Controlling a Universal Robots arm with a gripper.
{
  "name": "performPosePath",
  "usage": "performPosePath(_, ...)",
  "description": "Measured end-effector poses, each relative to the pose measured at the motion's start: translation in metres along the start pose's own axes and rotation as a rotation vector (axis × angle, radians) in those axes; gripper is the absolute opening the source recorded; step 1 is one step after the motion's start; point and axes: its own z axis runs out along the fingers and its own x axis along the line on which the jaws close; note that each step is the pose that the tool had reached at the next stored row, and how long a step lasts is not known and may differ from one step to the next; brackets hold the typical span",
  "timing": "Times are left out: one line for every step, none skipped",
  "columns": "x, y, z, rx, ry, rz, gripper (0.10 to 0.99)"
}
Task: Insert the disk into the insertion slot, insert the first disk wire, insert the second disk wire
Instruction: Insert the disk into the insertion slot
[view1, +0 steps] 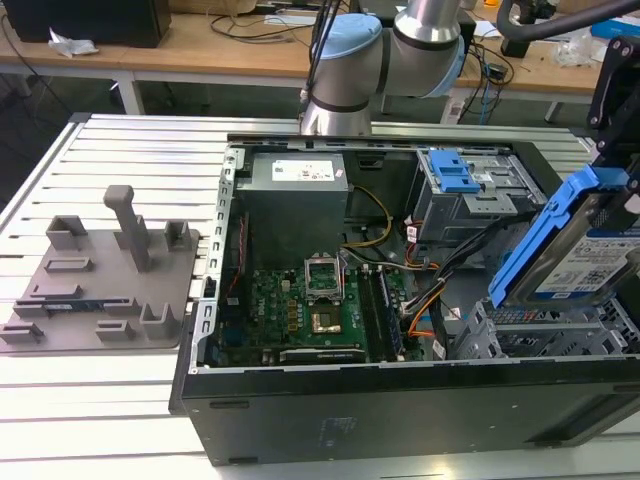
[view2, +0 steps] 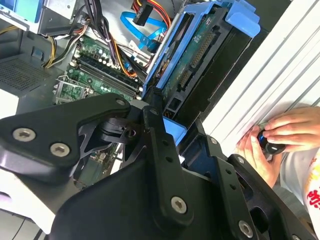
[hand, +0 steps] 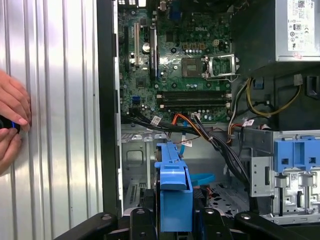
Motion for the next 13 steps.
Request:
performPosePath(0.0000,0.0000,0.0011,0.000,0.0000,0.000,0.365)
performPosePath(0.0001,0.0000,0.0019,0.000,0.0000,0.000,0.365)
performPosePath(0.0002,0.0000,0.0024,0.000,-0.0001,0.000,0.365)
performPosePath(0.0003,0.0000,0.0032,0.000,0.0000,0.000,0.365)
performPosePath(0.0004,0.0001,0.0045,0.000,0.0000,0.000,0.365)
performPosePath(0.0006,0.0001,0.0059,0.000,-0.0001,0.000,0.365)
performPosePath(0.0011,0.0001,0.0073,0.000,0.0000,0.000,0.365)
performPosePath(0.0015,0.0001,0.0078,0.000,0.0002,0.000,0.365)
performPosePath(0.0018,0.0001,0.0083,0.000,0.0001,0.000,0.365)
performPosePath(0.0023,0.0001,0.0090,0.000,0.0000,0.000,0.365)
performPosePath(0.0025,0.0001,0.0096,0.000,-0.0002,0.000,0.365)
performPosePath(0.0027,0.0001,0.0104,0.000,0.0000,0.000,0.365)
performPosePath(0.0027,0.0001,0.0113,0.000,0.0002,0.000,0.365)
